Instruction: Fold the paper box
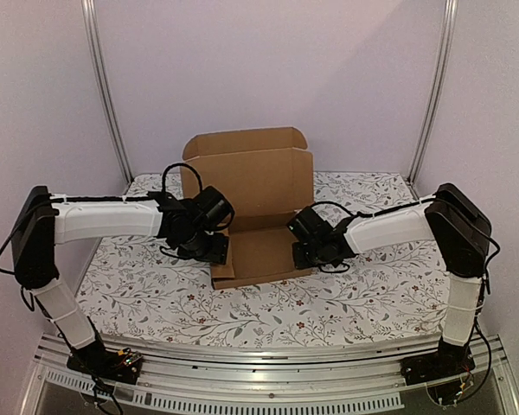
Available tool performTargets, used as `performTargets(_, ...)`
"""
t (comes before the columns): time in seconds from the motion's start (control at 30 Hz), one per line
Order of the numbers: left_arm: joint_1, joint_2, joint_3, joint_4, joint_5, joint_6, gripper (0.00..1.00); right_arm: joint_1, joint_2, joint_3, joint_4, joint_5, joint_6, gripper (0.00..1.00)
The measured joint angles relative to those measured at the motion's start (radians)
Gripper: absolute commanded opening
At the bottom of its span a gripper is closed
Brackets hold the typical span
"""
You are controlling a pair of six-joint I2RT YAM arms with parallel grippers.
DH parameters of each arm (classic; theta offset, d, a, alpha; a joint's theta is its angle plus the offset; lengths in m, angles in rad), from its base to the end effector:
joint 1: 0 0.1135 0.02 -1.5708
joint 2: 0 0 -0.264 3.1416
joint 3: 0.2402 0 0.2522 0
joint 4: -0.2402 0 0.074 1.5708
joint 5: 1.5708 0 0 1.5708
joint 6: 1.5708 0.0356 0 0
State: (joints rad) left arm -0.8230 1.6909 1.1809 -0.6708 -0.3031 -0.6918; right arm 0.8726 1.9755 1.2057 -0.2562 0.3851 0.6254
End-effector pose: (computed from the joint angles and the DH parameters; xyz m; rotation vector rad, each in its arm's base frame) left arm 0.2361 -0.2390 0.2085 0.0941 2.6525 -0.0656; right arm 0.2655 0.2955 0.1373 -0.1721 2.4837 0.1179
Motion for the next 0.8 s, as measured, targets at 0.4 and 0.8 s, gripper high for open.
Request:
performTargets(0.4, 0.058, 0.124, 0.034, 0.023, -0.017, 0.047, 0.52, 0.006, -0.010, -0.013, 0.003, -0.003, 0.024, 0.02)
performTargets(0.8, 0.082, 0.252, 0.096, 0.048, 0.003, 0.092, 0.00, 0.014, -0.022, -0.016, -0.029, -0.049, 0.040, 0.08)
